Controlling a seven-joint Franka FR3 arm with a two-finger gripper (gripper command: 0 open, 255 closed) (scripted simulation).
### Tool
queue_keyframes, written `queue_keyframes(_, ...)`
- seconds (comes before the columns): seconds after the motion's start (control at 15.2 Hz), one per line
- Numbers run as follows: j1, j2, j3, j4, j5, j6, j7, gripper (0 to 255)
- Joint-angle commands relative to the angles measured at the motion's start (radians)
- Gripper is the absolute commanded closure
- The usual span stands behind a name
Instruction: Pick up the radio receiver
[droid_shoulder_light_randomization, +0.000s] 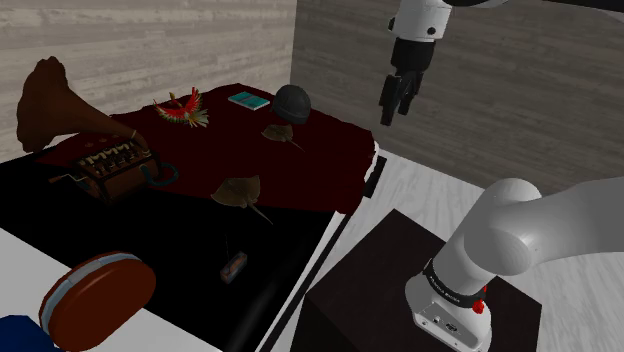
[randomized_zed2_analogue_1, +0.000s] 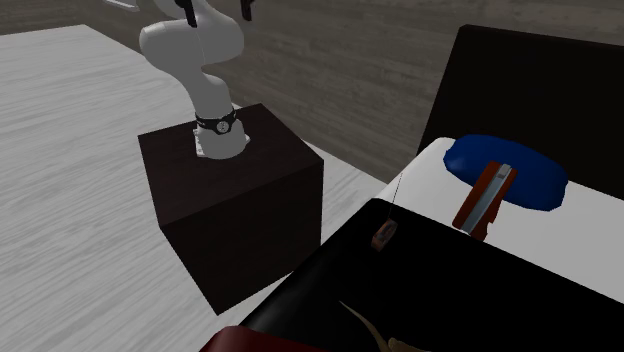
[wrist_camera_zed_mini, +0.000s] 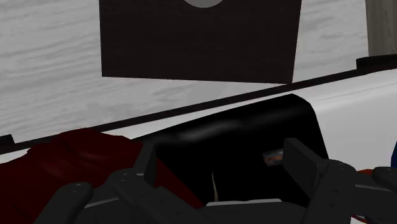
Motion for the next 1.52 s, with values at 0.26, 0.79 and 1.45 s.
queue_keyframes(0.26, 0.0, -0.004, 0.069, -0.112, 0.05, 0.119, 0.123, 0)
queue_keyframes(0.79, 0.009, 0.088, 0.219, -0.265, 0.146, 0.389, 0.364, 0)
queue_keyframes(1.45, -0.024, 0.408, 0.426, -0.298, 0.18, 0.771, 0.69, 0)
